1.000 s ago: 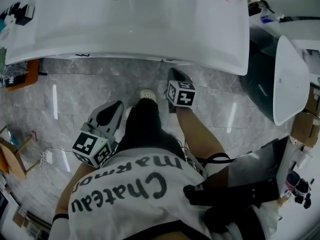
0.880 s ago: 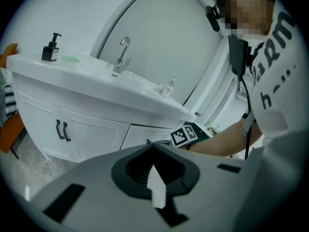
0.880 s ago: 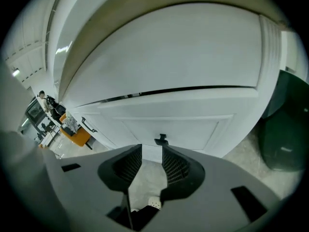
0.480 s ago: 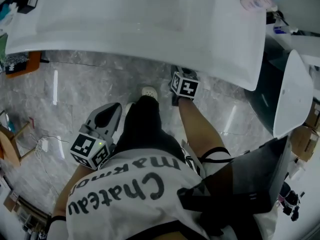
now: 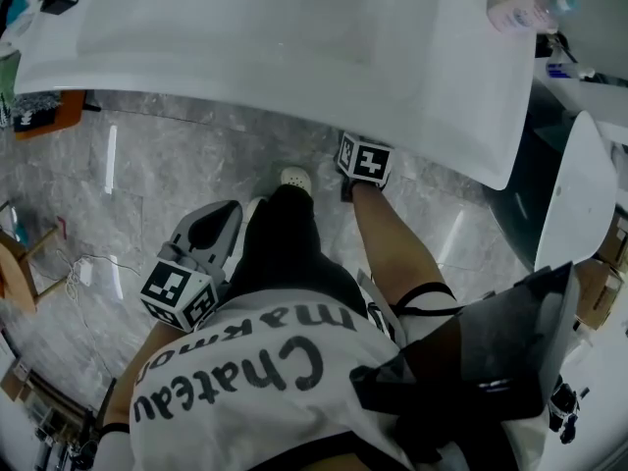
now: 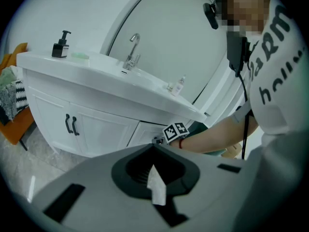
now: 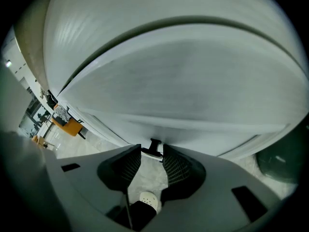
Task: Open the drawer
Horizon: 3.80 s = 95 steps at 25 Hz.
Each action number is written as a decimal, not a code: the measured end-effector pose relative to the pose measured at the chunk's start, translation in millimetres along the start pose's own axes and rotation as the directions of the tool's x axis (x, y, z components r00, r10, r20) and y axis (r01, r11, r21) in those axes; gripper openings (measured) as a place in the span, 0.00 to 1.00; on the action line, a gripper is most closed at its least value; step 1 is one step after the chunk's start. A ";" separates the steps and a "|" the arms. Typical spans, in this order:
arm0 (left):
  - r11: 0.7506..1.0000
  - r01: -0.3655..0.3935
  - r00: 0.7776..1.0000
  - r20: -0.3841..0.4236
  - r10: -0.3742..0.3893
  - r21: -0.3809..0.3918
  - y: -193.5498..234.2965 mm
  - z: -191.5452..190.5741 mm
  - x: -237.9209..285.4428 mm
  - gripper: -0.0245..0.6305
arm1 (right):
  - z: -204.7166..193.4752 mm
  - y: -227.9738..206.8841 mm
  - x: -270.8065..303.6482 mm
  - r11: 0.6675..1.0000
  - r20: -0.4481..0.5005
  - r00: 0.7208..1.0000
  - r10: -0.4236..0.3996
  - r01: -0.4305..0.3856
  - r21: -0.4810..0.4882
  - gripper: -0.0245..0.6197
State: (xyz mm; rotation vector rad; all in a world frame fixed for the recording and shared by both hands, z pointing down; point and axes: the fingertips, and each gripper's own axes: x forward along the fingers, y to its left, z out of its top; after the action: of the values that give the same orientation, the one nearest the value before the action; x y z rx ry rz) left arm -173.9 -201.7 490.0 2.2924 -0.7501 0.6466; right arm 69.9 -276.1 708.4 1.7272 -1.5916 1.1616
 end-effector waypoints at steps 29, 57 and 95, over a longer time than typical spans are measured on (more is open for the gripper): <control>1.000 0.003 1.000 0.017 -0.003 0.013 -10.4 -10.7 -14.0 0.05 | -44.7 15.5 -21.4 0.983 -0.016 1.000 0.000 -0.003 -0.184 0.25; 0.997 0.024 1.000 0.016 -0.025 0.067 -19.5 -47.0 -51.4 0.05 | -94.7 32.1 -43.7 0.967 -0.088 0.996 0.014 -0.036 -0.253 0.22; 0.995 0.047 0.999 -0.002 -0.047 0.082 -7.4 -54.2 -56.9 0.05 | -120.7 45.9 -60.0 0.961 -0.093 0.995 -0.020 -0.007 -0.278 0.20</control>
State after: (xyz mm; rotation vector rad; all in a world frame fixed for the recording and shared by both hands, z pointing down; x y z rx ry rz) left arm -223.3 -140.2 489.1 2.3778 -0.6790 0.6670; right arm -0.5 -152.3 709.9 1.4735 -1.6041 0.9491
